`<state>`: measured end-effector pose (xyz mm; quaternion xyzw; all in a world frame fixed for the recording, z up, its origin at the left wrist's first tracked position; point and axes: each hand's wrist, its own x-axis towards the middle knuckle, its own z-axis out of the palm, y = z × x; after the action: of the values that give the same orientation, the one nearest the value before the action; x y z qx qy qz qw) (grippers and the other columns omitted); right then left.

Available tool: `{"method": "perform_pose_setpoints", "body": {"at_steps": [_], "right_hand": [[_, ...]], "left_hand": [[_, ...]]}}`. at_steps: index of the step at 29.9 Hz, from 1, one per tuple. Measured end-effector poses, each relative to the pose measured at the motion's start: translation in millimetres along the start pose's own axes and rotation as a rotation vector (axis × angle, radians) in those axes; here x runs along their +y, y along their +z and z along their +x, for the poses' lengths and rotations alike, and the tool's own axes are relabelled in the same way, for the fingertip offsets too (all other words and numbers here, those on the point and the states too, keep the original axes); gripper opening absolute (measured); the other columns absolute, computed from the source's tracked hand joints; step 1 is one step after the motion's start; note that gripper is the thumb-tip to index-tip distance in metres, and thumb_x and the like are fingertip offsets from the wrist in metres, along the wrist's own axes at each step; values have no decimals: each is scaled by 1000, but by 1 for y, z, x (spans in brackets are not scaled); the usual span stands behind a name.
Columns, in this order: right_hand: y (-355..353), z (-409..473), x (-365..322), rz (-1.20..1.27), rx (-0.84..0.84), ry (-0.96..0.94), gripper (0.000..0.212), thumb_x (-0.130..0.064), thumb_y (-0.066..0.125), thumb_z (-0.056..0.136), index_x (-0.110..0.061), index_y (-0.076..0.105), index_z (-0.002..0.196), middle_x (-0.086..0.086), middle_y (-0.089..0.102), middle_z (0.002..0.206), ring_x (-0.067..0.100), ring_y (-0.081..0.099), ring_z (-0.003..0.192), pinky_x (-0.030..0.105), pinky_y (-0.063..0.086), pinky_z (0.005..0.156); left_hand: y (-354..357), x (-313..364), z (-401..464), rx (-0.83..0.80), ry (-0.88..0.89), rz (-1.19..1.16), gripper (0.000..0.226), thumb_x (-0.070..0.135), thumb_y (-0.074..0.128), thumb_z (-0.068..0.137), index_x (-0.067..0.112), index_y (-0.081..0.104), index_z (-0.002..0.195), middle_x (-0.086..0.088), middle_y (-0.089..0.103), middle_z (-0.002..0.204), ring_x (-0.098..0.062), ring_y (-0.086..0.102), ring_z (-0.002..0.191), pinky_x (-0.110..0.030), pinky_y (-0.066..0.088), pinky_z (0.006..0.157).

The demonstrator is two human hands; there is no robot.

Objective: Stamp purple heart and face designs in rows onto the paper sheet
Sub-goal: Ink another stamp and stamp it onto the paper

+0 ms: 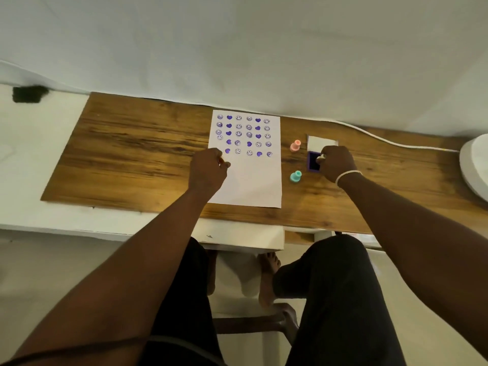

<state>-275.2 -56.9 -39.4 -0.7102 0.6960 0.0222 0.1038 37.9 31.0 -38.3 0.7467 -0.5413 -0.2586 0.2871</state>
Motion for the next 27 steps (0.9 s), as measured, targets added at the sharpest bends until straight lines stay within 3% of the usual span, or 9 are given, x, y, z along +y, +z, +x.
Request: {"method": "perform_pose_setpoints", "body": {"at_steps": [4, 8, 10, 13, 17, 22, 27], "right_hand": [[-13, -2, -5, 22, -32, 39, 29, -22, 63, 89, 4, 69, 101, 25, 68, 110, 41, 61, 106, 38, 47, 88], [-40, 4, -39, 275, 185, 134, 24, -19, 58, 85, 3, 65, 80, 27, 68, 94, 41, 62, 96, 35, 45, 81], [-42, 6, -79, 363, 226, 83, 23, -20, 59, 85, 1, 67, 86, 23, 70, 94, 37, 63, 95, 32, 43, 78], [-27, -4, -146, 394, 76, -117, 20, -24, 65, 83, -6, 72, 89, 13, 73, 96, 28, 63, 97, 23, 37, 74], [7, -21, -196, 355, -83, -308, 20, -23, 69, 83, -6, 71, 94, 9, 71, 95, 24, 63, 92, 24, 40, 75], [21, -16, -211, 213, -126, -377, 18, -19, 62, 85, -5, 68, 95, 13, 70, 98, 30, 64, 92, 29, 45, 76], [25, -12, -214, 106, -122, -388, 18, -16, 61, 87, -6, 66, 101, 15, 69, 101, 31, 64, 91, 28, 46, 73]], "left_hand": [[-6, -14, -8, 9, -40, -12, 29, 16, 75, 82, 1, 70, 107, -14, 74, 101, -28, 69, 97, -28, 47, 84], [-11, -25, -4, 12, -68, 20, 24, 20, 74, 82, 6, 71, 102, -11, 73, 101, -27, 66, 99, -28, 45, 80], [-13, -24, -2, 16, -65, 24, 23, 21, 73, 83, 7, 71, 101, -10, 73, 101, -27, 66, 98, -24, 40, 77], [-13, -23, -3, 29, -43, 6, 23, 21, 73, 84, 6, 71, 101, -11, 73, 100, -27, 67, 96, -26, 42, 77], [-7, -30, -7, -1, -21, 34, 35, 23, 72, 85, 6, 68, 115, -13, 71, 111, -29, 63, 106, -34, 48, 91], [1, -35, -8, -20, 37, 74, 30, 22, 72, 85, 5, 69, 110, -15, 70, 110, -31, 63, 104, -37, 49, 88], [1, -32, -5, -14, 33, 92, 36, 26, 67, 90, 9, 64, 121, -11, 67, 121, -27, 62, 110, -32, 48, 95]]}}
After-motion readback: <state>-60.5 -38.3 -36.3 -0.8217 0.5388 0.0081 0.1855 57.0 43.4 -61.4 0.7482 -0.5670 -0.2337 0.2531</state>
